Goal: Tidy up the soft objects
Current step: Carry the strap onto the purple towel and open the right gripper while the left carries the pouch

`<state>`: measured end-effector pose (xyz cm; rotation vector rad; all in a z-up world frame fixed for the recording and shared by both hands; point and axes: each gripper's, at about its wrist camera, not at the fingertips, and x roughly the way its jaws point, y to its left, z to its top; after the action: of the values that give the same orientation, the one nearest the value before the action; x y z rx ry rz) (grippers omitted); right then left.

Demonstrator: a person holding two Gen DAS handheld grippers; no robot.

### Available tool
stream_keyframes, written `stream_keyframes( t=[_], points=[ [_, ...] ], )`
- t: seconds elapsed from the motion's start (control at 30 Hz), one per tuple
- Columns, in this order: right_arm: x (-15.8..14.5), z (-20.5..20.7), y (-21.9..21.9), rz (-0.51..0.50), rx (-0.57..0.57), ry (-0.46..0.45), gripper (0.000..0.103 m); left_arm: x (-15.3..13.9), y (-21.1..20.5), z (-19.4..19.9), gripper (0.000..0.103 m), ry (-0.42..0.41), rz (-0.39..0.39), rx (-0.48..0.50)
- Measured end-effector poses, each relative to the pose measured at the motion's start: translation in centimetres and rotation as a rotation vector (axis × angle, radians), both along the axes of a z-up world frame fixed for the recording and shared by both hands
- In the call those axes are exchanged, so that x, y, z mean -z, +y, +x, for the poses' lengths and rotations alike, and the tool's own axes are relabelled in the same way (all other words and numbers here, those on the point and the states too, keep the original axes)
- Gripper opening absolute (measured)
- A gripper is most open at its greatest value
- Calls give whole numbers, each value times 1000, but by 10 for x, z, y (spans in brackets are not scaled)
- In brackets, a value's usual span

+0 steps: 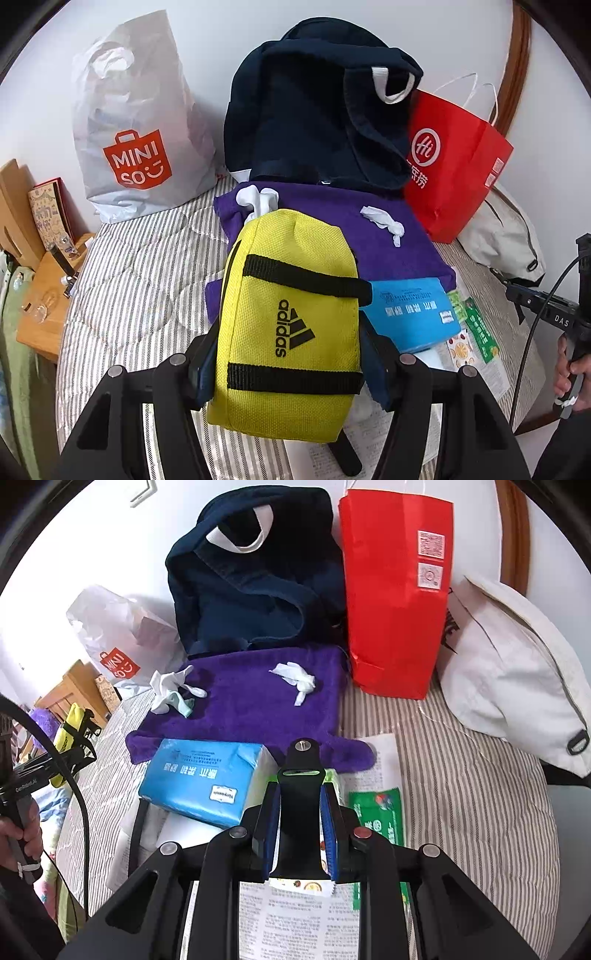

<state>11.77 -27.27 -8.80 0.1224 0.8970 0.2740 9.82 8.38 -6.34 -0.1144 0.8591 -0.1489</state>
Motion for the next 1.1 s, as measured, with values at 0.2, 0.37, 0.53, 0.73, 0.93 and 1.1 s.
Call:
stream_keyframes(
  t=[0.2, 0.37, 0.53, 0.73, 0.93, 1.1],
  points=[
    [3, 14, 4, 9, 1, 0, 22, 7, 0, 16, 62, 19, -1, 1],
    [7, 28, 8, 8, 0, 8, 22, 8, -1, 30, 62, 25, 7, 9],
    [8, 45, 14, 0, -3, 7, 22, 9, 0, 42, 62, 26, 1, 6],
    [8, 67, 24, -10, -21, 2, 22, 12, 2, 58, 62, 34, -9, -2],
    [14, 94, 33, -10, -40, 6, 22, 15, 3, 73, 62, 45, -11, -1],
    [24, 122, 41, -17, -52, 16, 22, 18, 9, 82, 62, 46, -17, -16]
  ],
)
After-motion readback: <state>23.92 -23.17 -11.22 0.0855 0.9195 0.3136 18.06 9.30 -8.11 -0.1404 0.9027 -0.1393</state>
